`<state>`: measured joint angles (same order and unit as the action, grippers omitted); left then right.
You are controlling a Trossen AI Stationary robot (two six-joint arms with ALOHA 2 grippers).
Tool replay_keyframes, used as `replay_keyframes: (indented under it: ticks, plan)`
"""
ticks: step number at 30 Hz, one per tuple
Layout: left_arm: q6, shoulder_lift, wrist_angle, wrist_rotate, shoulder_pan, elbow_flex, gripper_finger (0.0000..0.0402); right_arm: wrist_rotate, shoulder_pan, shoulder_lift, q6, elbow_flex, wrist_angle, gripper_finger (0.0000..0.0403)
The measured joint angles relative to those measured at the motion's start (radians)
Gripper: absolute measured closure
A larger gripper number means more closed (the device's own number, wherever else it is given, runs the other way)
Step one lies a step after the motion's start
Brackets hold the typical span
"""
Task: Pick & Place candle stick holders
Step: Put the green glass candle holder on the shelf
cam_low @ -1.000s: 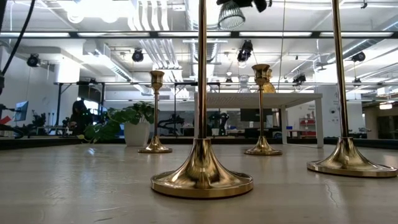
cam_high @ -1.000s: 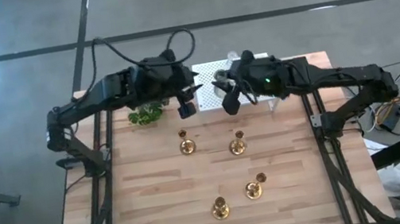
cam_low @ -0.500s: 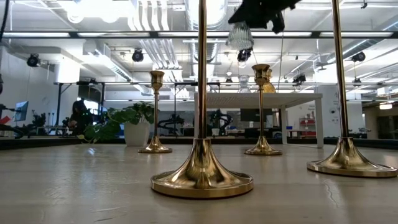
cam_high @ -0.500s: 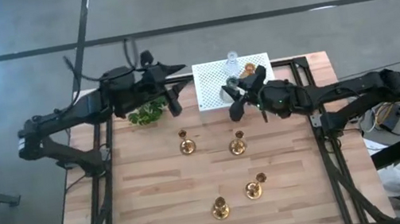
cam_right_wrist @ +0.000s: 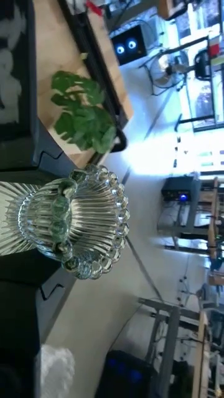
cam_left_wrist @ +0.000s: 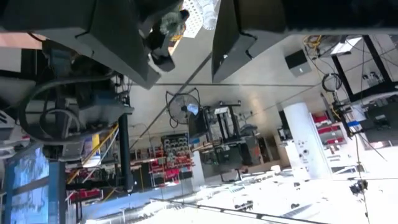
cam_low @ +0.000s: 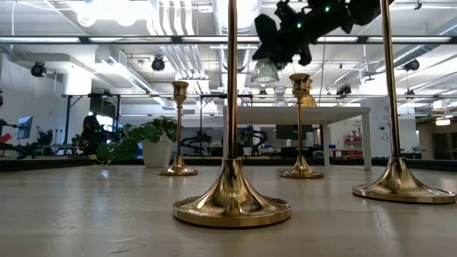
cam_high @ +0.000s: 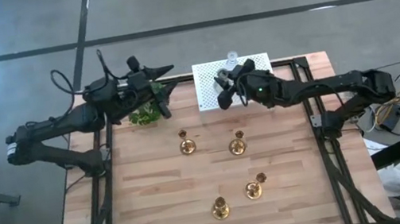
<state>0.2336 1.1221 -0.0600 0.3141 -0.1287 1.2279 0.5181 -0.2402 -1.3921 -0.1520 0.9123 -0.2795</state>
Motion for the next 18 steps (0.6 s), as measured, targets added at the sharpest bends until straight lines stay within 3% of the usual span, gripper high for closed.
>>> replay_keyframes:
  ticks: [18]
  plan:
    - [0.005, -0.003, 0.004, 0.002, 0.0, 0.001, 0.0219, 0.09, -0.038, -0.091, -0.088, -0.088, -0.107, 0.0283]
